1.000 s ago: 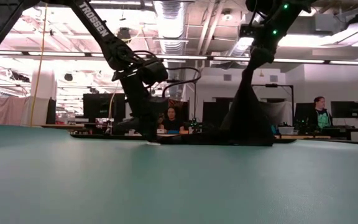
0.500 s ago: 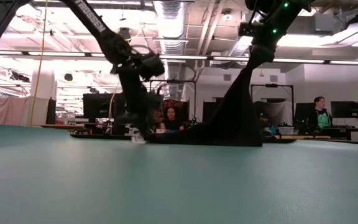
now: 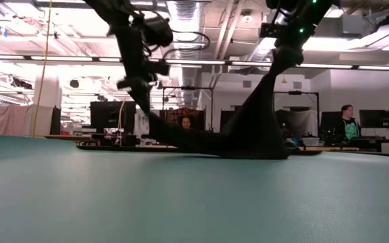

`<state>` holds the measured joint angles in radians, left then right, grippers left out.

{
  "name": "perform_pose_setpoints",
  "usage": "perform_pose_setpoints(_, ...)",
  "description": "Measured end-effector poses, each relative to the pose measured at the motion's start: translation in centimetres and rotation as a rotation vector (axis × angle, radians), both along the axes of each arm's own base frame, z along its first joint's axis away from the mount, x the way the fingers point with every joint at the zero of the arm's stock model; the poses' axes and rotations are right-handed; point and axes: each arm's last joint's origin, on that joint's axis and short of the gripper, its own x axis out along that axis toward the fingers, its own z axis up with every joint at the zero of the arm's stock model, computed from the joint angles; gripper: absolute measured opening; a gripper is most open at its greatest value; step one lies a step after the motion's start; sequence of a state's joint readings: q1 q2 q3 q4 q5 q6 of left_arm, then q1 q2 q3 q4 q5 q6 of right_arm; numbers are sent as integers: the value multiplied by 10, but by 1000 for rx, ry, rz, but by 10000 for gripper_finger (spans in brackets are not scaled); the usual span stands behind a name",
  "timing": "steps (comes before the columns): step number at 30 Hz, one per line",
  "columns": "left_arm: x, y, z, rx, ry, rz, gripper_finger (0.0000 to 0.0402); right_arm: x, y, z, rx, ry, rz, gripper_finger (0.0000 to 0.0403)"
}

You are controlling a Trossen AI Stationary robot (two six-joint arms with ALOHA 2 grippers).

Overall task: Roll towel into tight, uniform cylinder
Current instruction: Fold the towel

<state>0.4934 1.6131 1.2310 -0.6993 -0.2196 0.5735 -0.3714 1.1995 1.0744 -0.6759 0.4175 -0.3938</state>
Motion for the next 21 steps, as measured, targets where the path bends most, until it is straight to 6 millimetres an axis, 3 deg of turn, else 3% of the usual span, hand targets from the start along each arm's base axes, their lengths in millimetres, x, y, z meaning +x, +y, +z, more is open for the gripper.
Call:
perform_pose_setpoints(7, -6, -56, 0, -196, -5, 3, 0, -1, 22, -7, 87, 52, 11, 4)
perform_pose_setpoints(14, 0, -114, -28, -346, 5, -40, 0, 0, 50, -13, 187, 73, 46, 4)
perform_pose_setpoints(21, -9, -137, -63, -387, 5, 8, 0, 3, 74, -13, 201, 73, 133, 4)
